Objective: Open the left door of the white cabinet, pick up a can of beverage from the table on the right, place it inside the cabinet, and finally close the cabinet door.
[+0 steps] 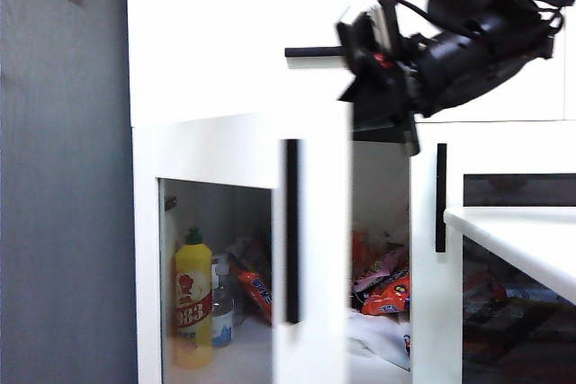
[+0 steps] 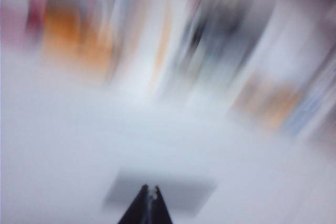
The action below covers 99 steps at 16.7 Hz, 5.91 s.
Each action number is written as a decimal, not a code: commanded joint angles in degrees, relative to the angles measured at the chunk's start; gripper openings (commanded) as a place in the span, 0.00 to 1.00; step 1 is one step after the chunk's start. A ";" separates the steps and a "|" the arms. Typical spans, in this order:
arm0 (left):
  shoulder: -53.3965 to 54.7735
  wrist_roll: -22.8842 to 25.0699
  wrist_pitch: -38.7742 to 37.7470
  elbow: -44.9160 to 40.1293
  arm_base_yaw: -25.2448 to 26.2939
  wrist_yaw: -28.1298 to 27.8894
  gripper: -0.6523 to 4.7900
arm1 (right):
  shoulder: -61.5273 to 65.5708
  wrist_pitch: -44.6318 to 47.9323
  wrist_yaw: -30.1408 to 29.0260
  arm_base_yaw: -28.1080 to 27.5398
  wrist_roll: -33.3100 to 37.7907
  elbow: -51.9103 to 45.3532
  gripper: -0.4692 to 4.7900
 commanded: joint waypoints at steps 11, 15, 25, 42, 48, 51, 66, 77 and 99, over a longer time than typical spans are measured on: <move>-29.31 0.07 -2.73 0.02 -0.13 1.16 0.11 | 3.52 20.61 12.17 22.64 12.07 0.04 0.09; -29.38 0.04 -7.61 0.02 -0.13 1.27 0.11 | 4.66 24.02 18.18 26.51 12.37 0.09 0.09; -32.81 0.24 -23.23 0.02 -0.13 2.82 0.11 | 8.79 40.24 23.87 31.02 21.27 0.15 0.09; -10.91 0.04 -33.05 0.02 -0.15 34.86 0.68 | -62.05 -17.00 81.99 0.04 -3.96 -1.64 0.99; -1.38 0.04 -26.51 0.02 -0.22 41.68 0.94 | -74.58 -18.08 89.00 -0.17 3.26 -19.08 1.00; -0.92 0.28 -26.69 0.02 -0.17 41.59 0.94 | -73.35 -6.67 86.62 -0.15 5.57 -29.62 1.00; 0.52 1.38 -31.76 0.02 -0.13 38.45 0.99 | -50.93 26.97 77.68 -22.56 4.94 -45.38 1.00; 1.31 2.60 -31.93 0.00 -0.13 37.05 0.99 | -39.36 43.69 69.53 -25.86 -0.55 -45.31 1.00; 1.31 2.62 -33.83 0.00 -0.13 37.07 0.99 | -33.16 56.63 68.50 -26.03 -3.98 -45.31 1.00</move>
